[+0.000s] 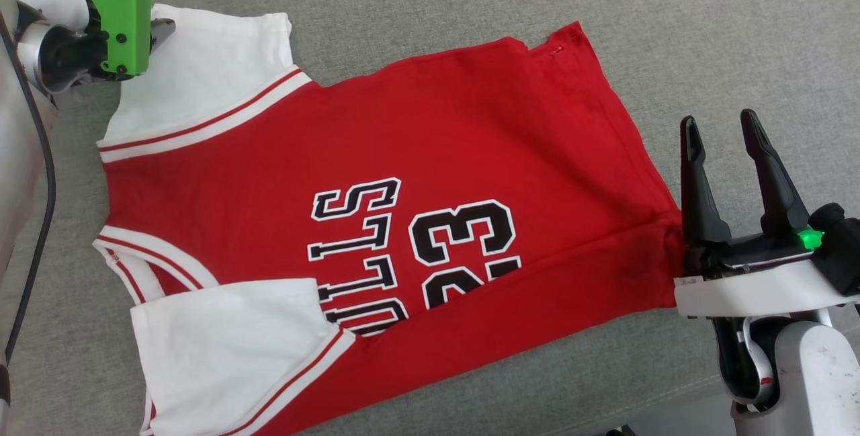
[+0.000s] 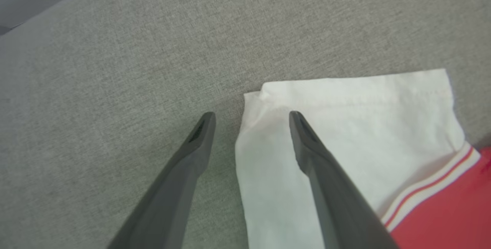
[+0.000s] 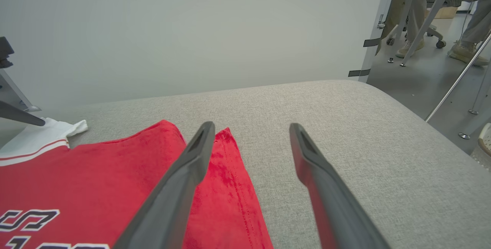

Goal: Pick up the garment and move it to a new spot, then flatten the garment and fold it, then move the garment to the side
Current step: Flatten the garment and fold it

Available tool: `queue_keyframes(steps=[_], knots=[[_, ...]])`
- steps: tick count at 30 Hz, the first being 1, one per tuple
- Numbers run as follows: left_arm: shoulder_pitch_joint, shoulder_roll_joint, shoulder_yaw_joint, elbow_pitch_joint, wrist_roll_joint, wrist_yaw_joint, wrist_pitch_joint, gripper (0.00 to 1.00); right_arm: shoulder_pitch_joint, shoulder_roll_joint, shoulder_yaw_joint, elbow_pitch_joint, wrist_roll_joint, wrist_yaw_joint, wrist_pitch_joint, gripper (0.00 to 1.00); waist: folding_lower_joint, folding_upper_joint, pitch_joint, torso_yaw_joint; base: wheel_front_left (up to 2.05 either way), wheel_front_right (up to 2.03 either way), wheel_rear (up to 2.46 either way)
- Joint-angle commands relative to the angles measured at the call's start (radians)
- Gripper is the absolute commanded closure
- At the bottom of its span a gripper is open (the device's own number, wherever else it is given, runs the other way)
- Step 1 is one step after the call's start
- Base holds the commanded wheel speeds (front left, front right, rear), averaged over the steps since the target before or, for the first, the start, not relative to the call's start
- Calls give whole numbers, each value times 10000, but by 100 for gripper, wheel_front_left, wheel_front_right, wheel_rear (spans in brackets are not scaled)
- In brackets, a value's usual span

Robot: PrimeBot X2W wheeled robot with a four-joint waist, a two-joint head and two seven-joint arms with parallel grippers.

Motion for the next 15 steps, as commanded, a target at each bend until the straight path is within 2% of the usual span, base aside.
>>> queue_keyframes(steps=[1,5,6,7,8,12,15], knots=[[-189,27,-52,116,58,-57,-126,0,-214,31,36,50,49,-11,-119,0,-1,0,207,-171,0,0,0],[-161,-9,-169,417,119,-47,-116,0,-255,52,46,144,41,-11,-181,0,-1,0,314,-201,0,0,0],[-140,-30,-179,494,92,-31,-49,6,-264,57,47,159,37,-11,-194,0,-1,0,330,-200,0,0,0],[-120,-55,-174,583,54,19,18,72,-275,62,45,173,30,-11,-209,0,-1,0,348,-195,0,0,0],[-95,-79,-187,637,27,27,84,100,-284,66,42,183,26,-11,-219,0,-1,0,358,-189,0,0,0],[60,-233,-136,806,-316,15,451,100,-315,73,-4,255,-33,-11,-227,0,-1,0,313,-99,0,0,0],[86,-328,-2,763,-454,16,158,100,-342,14,-48,279,-108,-11,-161,0,-1,0,161,28,0,0,0]])
